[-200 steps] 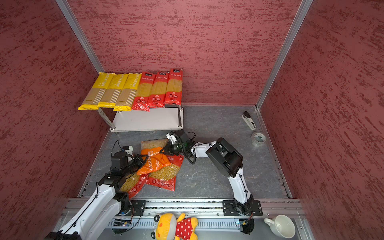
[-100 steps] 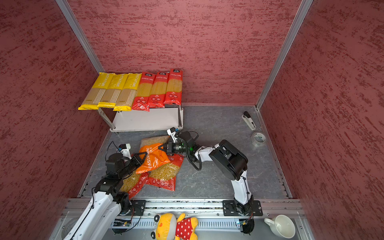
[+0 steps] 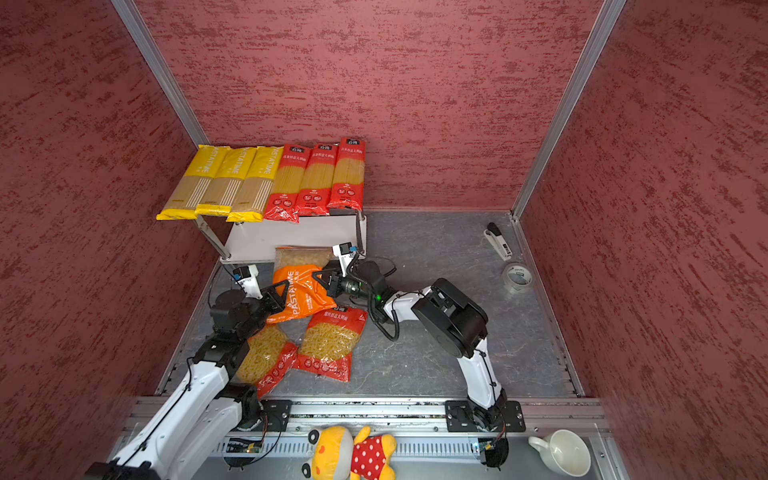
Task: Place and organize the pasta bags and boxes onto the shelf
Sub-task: 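Carry the orange macaroni bag toward the lower shelf with both grippers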
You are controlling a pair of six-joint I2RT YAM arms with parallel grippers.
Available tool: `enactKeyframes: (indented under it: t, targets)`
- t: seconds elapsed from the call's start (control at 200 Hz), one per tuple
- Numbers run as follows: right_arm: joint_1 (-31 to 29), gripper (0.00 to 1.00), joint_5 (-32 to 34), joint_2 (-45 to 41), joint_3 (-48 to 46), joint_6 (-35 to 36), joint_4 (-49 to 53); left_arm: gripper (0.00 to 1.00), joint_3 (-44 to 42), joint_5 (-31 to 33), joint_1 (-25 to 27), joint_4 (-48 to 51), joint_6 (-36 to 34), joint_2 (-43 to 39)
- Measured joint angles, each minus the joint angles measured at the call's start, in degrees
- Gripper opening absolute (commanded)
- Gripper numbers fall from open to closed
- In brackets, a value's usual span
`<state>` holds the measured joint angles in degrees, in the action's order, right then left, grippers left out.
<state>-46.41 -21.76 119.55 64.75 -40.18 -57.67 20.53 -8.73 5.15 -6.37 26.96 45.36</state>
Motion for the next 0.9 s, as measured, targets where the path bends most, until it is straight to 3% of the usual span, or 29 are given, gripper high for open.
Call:
enactKeyframes:
  t: [0.346, 0.591, 0.897]
  targets:
    - [-0.15, 0.0, 8.57, 11.89, 13.75, 4.66, 3.39, 0.01, 3.91, 7.63, -1.05, -11.69, -5.84, 18.93]
    - [-0.15, 0.0, 11.39, 13.0, 17.2, 0.79, 7.61, 0.18, 8.66, 5.62, -3.17, -11.45, -3.96, 25.86]
    - [-0.44, 0.0, 13.49, 13.0, 18.99, -6.93, 11.76, 0.43, 9.57, 5.22, -6.71, -6.54, 0.68, 23.37]
